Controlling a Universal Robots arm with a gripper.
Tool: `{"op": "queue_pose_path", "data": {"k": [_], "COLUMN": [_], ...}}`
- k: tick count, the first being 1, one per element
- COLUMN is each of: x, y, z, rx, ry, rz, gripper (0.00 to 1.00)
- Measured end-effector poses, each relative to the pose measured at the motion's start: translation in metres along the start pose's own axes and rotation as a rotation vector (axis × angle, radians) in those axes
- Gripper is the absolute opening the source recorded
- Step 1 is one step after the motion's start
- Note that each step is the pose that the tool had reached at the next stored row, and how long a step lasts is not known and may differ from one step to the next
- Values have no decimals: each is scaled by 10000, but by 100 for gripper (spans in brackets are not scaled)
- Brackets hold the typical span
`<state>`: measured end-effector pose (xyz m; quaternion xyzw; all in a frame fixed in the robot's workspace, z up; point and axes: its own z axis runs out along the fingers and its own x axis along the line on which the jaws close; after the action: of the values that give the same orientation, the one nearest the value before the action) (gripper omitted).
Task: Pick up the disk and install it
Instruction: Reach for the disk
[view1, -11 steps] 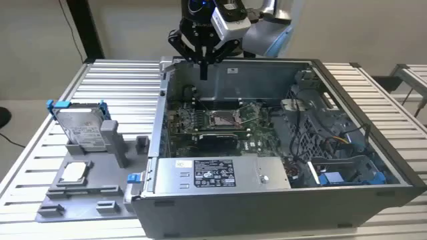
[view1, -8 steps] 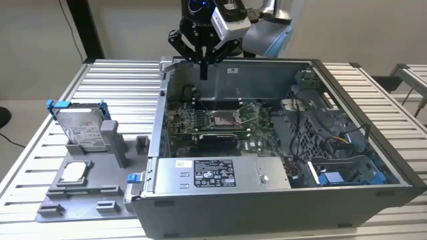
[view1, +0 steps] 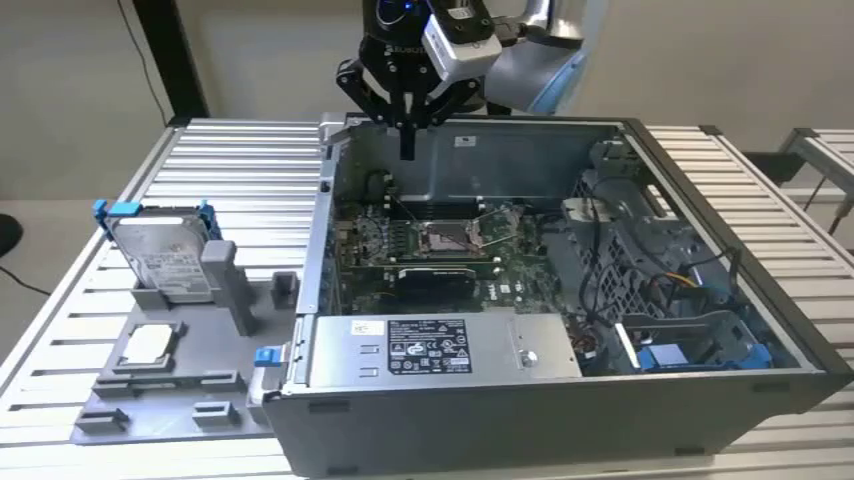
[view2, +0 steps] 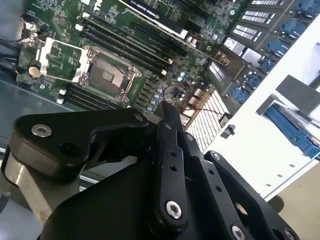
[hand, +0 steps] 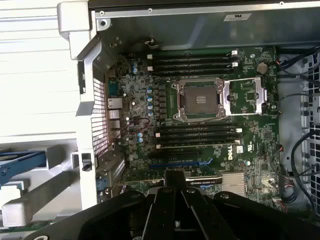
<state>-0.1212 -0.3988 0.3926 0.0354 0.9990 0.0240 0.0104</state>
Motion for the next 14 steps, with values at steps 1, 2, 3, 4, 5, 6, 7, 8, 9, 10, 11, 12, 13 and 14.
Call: {"op": "queue_pose_path", "data": {"k": [1,2,3,4,5,6,7,8,9,10,11,12,13,14], "x": [0,1,4,6,10,15,22,33,51,72,98,127,158,189], "y": [0,0,5,17,35,56,73,83,85,84,82,80,78,76], "z": [0,0,0,0,1,3,3,3,3,2,2,2,1,0], "rx": [0,1,1,1,2,0,0,1,1,0,1,0,0,0], "ry": [0,0,0,0,0,0,-1,0,1,-1,1,-1,-1,0], "rz": [0,-1,0,0,1,0,0,0,1,0,1,0,0,0], "gripper": [0,0,0,0,0,0,0,0,0,0,0,0,0,0]}}
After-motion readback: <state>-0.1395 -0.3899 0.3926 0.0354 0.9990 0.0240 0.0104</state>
